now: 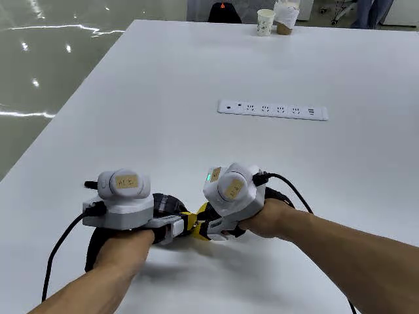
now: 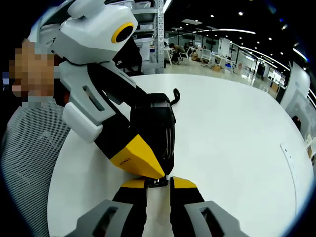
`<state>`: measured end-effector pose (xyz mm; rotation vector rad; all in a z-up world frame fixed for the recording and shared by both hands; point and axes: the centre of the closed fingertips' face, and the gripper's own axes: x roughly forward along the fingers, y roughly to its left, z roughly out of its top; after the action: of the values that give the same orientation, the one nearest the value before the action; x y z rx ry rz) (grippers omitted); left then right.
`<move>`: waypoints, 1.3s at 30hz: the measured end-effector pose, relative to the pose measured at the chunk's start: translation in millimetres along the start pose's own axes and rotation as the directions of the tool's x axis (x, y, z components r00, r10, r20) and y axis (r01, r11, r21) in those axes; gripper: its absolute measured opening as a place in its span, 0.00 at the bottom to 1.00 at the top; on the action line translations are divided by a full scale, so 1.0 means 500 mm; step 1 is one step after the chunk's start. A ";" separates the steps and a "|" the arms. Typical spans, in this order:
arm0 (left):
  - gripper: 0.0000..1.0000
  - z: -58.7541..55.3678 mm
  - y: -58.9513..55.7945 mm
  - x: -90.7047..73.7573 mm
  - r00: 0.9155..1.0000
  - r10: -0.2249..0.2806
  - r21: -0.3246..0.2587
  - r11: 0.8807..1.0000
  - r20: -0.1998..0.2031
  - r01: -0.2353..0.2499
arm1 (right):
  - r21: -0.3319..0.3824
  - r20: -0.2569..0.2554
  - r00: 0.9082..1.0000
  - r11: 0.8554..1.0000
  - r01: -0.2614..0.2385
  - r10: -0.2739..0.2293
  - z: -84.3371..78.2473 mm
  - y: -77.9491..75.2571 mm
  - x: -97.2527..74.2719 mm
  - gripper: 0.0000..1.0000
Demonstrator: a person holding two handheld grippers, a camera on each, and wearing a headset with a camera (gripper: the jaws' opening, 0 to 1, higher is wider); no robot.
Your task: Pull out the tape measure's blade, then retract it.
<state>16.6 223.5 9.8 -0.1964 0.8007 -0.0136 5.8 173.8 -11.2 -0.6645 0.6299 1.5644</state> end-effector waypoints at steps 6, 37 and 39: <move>0.63 0.003 0.000 -0.001 1.000 0.002 0.020 1.000 0.006 -0.002 | 0.017 0.009 1.000 1.000 0.019 -0.019 -0.003 -0.004 -0.012 0.16; 0.69 -0.012 0.003 -0.051 0.998 -0.056 0.096 0.994 -0.001 0.056 | 0.119 0.037 0.991 0.985 0.125 -0.130 -0.055 -0.011 -0.116 0.33; 0.70 -0.012 0.000 -0.055 0.998 -0.064 0.105 0.992 0.002 0.063 | 0.124 0.038 0.990 0.984 0.131 -0.137 -0.060 -0.010 -0.123 0.35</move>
<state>-6.6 225.1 25.3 -0.1225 0.7863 -0.1149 16.8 110.7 13.0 -0.5658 0.6275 1.4014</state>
